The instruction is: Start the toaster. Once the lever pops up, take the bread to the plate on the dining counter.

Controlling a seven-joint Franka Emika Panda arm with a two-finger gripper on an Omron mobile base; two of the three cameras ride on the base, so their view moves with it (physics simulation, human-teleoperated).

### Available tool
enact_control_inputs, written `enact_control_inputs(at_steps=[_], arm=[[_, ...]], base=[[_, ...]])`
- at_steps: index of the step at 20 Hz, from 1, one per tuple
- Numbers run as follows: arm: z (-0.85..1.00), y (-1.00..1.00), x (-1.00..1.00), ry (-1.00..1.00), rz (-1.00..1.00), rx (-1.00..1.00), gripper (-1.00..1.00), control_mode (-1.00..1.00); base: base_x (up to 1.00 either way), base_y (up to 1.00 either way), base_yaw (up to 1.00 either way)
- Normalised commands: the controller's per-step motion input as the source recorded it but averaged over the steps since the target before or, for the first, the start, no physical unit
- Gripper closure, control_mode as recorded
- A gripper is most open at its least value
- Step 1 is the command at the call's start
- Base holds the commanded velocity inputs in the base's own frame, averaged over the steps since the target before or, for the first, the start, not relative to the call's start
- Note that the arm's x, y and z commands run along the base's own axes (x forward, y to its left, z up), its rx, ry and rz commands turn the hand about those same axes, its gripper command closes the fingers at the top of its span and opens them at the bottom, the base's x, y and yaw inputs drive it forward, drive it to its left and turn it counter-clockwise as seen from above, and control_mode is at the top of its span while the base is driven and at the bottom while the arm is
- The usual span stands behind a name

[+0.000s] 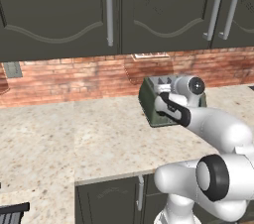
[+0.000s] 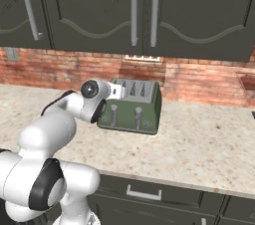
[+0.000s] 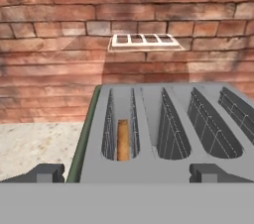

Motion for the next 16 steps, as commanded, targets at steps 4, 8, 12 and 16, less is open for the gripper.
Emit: enact_control_inputs(at_steps=[4, 8, 12, 16], arm=[[-0.04, 0.03, 0.0, 0.0, 0.0, -0.05, -1.0, -1.0], [0.0, 0.0, 0.02, 0.0, 0.0, 0.0, -1.0, -1.0], [0.0, 0.02, 0.08, 0.0, 0.04, 0.0, -1.0, -1.0], [0.0, 0.0, 0.08, 0.0, 0.1, 0.0, -1.0, -1.0]], base=[[0.0, 0.0, 0.0], [0.0, 0.0, 0.0], [0.0, 0.0, 0.0], [0.0, 0.0, 0.0]])
